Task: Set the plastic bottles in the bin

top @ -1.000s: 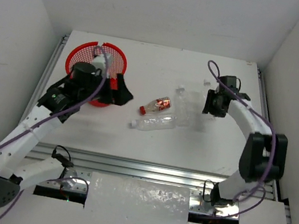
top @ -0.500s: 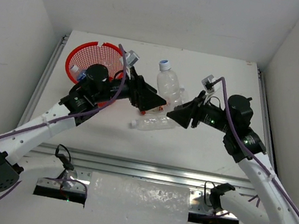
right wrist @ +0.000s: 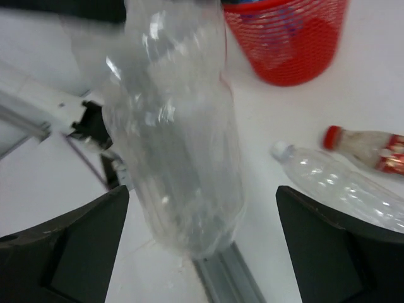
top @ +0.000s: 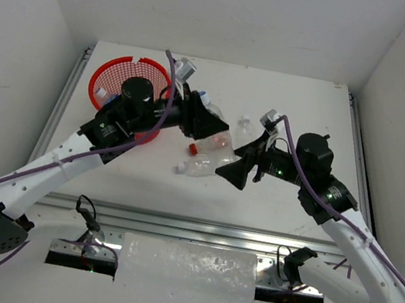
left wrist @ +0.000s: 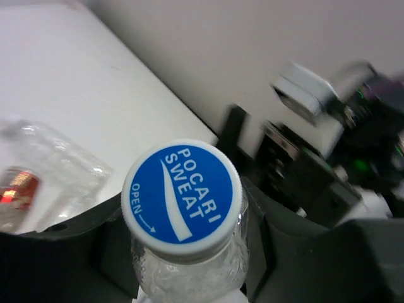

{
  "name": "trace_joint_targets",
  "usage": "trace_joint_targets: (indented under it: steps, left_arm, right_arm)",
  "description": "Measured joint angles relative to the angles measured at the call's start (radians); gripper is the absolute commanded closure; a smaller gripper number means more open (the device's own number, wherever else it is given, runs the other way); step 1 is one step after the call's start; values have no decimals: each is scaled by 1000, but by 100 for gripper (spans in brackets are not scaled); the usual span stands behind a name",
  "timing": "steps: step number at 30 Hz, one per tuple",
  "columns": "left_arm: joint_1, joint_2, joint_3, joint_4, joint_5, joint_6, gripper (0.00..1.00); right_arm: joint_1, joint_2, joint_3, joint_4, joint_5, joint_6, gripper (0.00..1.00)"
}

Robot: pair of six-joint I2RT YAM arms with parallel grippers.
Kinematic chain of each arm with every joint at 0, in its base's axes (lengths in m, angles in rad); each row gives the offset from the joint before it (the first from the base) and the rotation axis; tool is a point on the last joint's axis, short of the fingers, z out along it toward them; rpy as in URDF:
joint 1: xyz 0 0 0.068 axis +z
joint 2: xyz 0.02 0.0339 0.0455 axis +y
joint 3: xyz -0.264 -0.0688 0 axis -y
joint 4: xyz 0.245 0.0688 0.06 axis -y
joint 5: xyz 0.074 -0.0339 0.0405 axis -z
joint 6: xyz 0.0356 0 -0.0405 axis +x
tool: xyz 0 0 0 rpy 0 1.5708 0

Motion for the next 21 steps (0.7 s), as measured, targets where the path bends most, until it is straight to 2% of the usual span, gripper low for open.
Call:
trace_joint_targets:
  steps: [2, 5, 7, 10, 14, 19, 21]
  left_arm:
    - [1, 9, 87, -119, -149, 20, 100]
    - [30, 71, 304, -341, -455, 29, 100]
    - [95, 113, 417, -444, -634, 36, 100]
    - [257, 158, 501, -566, -801, 53, 100]
    - [395, 241, 544, -669, -940, 72, 100]
    - [430, 350, 546, -712, -962, 82, 99]
    - [437, 388, 546, -713, -943, 81, 89]
  right_arm:
    - [0, -40, -9, -37, 92, -10, 1]
    - [2, -104, -19, -105, 298, -3, 1]
    - [2, -126, -29, -153, 420, 8, 1]
    - [1, -144, -66, -193, 534, 19, 1]
    - [1, -138, -134, -233, 607, 26, 1]
    - [1, -114, -178, -237, 624, 30, 1]
    - [1, -99, -185, -230, 621, 30, 1]
